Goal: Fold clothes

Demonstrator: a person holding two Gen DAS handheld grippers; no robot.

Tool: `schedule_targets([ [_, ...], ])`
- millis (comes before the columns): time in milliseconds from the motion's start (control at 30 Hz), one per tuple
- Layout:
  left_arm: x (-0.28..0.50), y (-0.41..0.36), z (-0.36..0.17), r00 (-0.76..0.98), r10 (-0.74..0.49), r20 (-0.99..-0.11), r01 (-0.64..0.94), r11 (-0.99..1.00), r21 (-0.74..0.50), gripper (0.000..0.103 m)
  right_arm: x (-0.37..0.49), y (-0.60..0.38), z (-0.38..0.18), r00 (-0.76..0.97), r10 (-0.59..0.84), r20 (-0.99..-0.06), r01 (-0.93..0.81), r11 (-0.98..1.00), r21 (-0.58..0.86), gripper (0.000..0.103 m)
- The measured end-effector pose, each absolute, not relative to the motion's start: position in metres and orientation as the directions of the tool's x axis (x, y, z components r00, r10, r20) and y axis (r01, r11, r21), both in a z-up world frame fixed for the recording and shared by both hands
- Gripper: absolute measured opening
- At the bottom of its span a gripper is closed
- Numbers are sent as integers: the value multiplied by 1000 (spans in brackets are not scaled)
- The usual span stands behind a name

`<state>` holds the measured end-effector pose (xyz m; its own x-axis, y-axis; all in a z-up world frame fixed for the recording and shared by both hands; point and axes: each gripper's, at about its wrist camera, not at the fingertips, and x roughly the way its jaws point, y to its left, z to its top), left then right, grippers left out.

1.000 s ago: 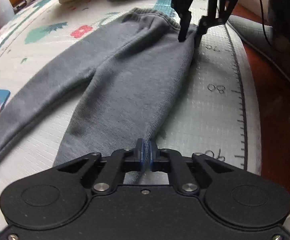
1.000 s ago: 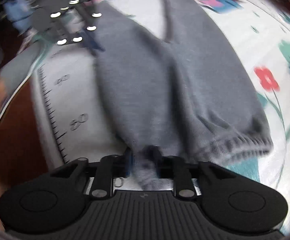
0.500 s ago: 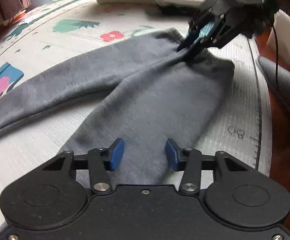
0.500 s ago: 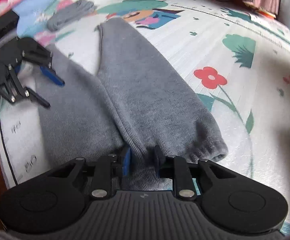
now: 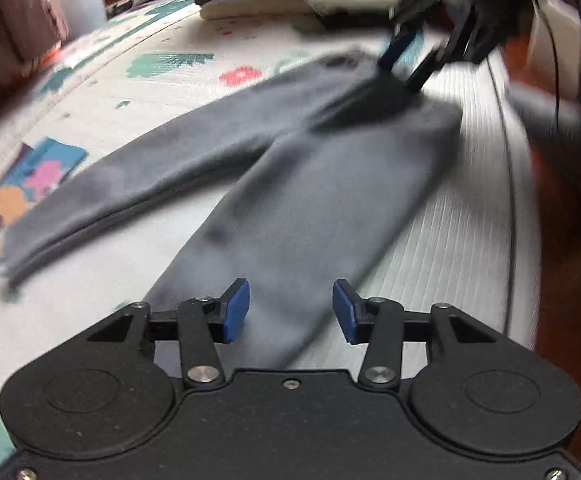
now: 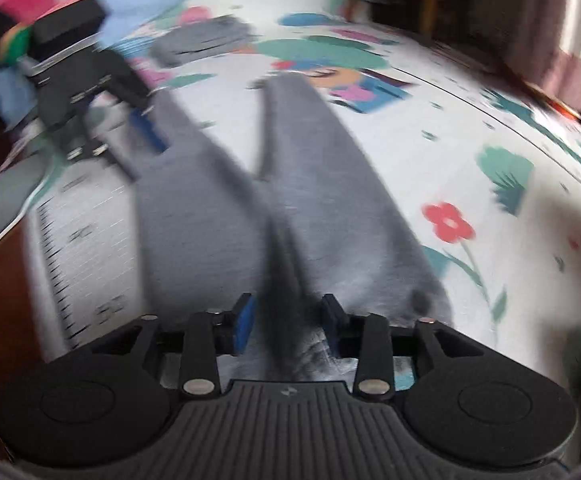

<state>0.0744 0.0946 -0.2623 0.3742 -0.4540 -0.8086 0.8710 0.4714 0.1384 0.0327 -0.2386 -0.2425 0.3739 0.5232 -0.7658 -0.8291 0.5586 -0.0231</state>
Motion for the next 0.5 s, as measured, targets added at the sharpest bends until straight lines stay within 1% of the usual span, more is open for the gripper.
schedule_targets([
  [100,66,112,-268,418,-392,-819,861,460,220,45,15,-233,-246,359,514,-779,-876,474,-91,41],
  [133,64,118,-269,434,-371,-821,854,459,244,45,13,-233,-246,375,500,-781,-869,483,-108,41],
  [233,59,135,-274,492,-307,-815,830,450,331,45,27,-247,-247,463,407,-787,-769,626,-129,44],
  [300,58,144,-277,522,-264,-811,815,435,383,45,30,-257,-243,496,388,-777,-734,666,-137,45],
  [367,58,149,-283,536,-231,-812,813,400,423,45,22,-256,-236,502,406,-763,-761,627,-167,45],
  [433,56,155,-288,561,-193,-805,810,329,486,45,8,-245,-232,432,467,-772,-831,538,-140,45],
  [500,56,161,-293,581,-163,-798,808,237,539,45,-7,-230,-235,346,498,-795,-896,427,-123,41],
])
